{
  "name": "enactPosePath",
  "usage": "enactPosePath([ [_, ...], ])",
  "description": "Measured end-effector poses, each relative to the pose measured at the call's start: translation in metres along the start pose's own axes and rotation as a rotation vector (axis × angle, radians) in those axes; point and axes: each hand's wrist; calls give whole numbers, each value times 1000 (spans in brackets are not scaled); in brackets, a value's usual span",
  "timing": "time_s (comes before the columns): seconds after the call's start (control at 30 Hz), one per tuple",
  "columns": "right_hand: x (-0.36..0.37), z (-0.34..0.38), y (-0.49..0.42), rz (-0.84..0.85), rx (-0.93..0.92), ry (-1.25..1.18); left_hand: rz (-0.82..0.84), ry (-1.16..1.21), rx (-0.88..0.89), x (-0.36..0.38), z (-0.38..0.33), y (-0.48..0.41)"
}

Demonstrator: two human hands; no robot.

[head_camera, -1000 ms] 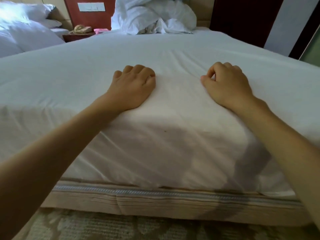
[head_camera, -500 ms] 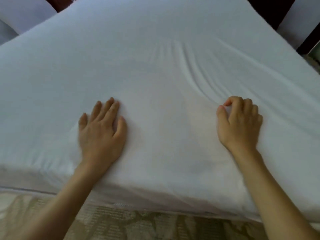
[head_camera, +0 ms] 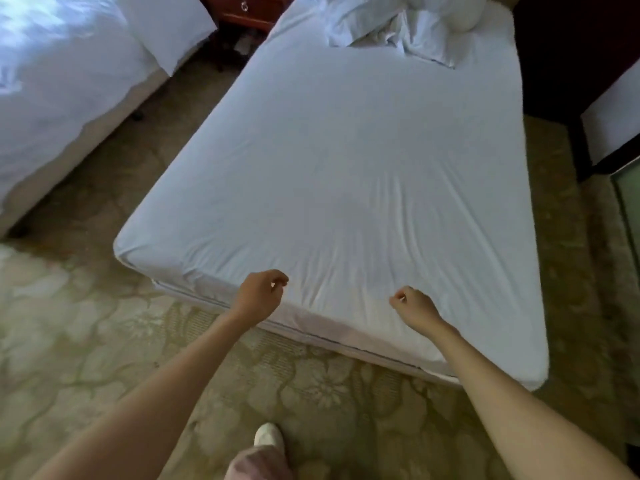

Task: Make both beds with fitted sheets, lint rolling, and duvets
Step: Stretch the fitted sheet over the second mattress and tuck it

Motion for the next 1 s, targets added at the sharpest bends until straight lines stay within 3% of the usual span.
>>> enactPosePath([
  [0.13,12,81,63,241,19,-37,110,48,-151,-84,40,66],
  [0.27,37,144,100,287,27,-35,5,164,-328,-135,98,118],
  [0.43,80,201,122,334,-44,44,-93,443,-496,-133,164,174],
  [0.53,116,213,125,391,-56,66,-71,511,-585,-111,193,205],
  [0.67,165,226,134,447,-101,137,-9,619,-690,-82,219,226],
  [0.8,212,245,143,553,-185,325,82,583,-729,-62,240,241],
  [0.93,240,263,128,582,-316,671,428,420,-741,-70,261,238],
  [1.0,247,278,100,608,-284,624,456,377,-855,-76,284,217],
])
Point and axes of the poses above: each hand's wrist, its own y-axis away from the middle knuckle, its own x-axis out of the palm, z = x × y, and after that the axes turned 11 degrees about -x, right-handed
